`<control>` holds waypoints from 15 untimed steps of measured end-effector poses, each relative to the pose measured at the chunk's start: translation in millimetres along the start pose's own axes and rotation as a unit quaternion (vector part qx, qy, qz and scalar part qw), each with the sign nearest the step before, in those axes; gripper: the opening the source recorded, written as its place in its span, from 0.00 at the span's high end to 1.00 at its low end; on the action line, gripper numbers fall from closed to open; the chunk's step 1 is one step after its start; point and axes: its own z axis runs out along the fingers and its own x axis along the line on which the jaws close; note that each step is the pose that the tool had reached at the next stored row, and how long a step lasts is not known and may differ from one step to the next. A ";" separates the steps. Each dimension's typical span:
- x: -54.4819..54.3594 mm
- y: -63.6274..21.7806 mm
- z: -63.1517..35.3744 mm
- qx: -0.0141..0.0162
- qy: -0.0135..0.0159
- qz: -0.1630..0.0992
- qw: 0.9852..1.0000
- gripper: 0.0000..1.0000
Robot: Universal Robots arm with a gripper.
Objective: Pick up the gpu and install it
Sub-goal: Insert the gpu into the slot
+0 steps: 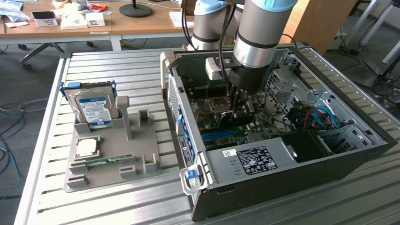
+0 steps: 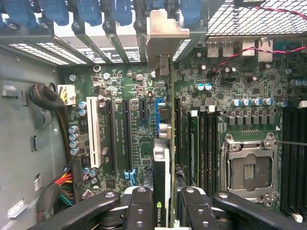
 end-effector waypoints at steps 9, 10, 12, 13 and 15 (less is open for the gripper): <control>2.8 0.3 0.0 0.000 0.000 0.000 1.000 0.73; 2.9 0.8 0.0 0.000 0.000 0.000 1.000 0.73; 3.0 1.7 0.0 0.000 0.000 0.000 1.000 0.73; 3.1 2.2 0.0 0.000 0.000 0.000 1.000 0.73; 3.3 2.9 0.0 0.000 0.000 0.000 1.000 0.73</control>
